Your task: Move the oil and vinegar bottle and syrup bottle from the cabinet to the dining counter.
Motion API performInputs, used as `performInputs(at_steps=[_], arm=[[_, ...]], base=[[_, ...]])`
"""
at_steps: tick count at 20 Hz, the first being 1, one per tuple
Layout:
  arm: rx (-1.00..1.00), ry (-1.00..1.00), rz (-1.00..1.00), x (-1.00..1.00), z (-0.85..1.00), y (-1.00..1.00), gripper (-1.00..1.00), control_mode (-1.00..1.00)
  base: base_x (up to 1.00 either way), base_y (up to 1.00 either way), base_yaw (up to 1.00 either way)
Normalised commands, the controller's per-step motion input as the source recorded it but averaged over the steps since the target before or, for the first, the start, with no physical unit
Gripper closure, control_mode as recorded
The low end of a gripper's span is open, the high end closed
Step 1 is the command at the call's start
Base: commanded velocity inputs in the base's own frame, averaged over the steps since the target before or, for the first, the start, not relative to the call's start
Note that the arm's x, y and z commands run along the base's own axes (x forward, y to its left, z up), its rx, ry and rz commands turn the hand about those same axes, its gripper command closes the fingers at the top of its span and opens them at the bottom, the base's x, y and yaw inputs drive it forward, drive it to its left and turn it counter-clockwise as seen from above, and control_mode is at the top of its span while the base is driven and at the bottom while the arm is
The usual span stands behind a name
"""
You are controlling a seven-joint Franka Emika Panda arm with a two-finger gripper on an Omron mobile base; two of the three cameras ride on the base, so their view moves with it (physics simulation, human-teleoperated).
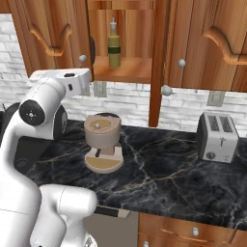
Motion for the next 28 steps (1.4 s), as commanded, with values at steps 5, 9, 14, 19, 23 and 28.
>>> performInputs(at_steps=[5,9,14,19,23,28], arm=[[0.0,-0.02,0.03,0.19,0.0,0.0,-1.0,-1.0],[0.0,-0.01,0.0,0.1,0.0,0.03,-1.0,-1.0],[0.0,0.0,-0.01,0.11,0.0,0.15,-1.0,-1.0],[0.0,0.0,-0.01,0.2,0.0,0.1,-1.0,-1.0],[0.0,0.0,0.0,0.26,0.0,-0.02,-1.0,-1.0],[0.01,0.0,0.0,0.29,0.0,-0.03,-1.0,-1.0]], base=[[0.0,0.0,0.0],[0.0,0.0,0.0],[0.0,0.0,0.0],[0.0,0.0,0.0],[0.0,0.0,0.0],[0.0,0.0,0.0]])
